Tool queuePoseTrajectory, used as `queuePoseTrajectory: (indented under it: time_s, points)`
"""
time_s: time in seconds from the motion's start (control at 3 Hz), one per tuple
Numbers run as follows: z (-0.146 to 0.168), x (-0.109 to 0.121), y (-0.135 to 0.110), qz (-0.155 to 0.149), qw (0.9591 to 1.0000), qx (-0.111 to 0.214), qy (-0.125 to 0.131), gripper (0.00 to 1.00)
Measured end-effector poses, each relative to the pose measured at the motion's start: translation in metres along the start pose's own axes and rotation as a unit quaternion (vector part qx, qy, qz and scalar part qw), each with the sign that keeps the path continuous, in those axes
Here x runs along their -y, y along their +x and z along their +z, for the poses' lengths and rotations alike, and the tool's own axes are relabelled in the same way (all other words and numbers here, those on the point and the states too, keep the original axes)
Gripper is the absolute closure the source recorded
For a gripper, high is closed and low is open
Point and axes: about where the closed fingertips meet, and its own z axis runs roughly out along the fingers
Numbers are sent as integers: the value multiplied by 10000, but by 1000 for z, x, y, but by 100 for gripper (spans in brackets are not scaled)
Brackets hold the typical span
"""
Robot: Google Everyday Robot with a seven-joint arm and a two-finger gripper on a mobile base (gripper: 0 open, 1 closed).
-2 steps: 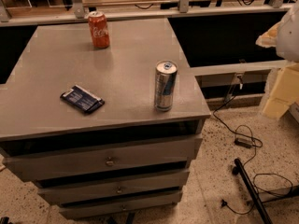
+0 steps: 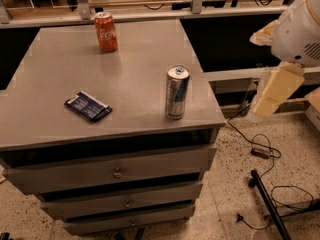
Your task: Knock redbull can over
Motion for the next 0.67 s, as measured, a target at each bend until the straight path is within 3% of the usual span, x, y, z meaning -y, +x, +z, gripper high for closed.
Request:
queuePoseTrajectory:
  time_s: [0.33, 0.67]
  points:
    - [9, 8, -20, -76, 9993, 344, 80, 0]
    - [9, 9, -21, -76, 9993, 360, 95, 0]
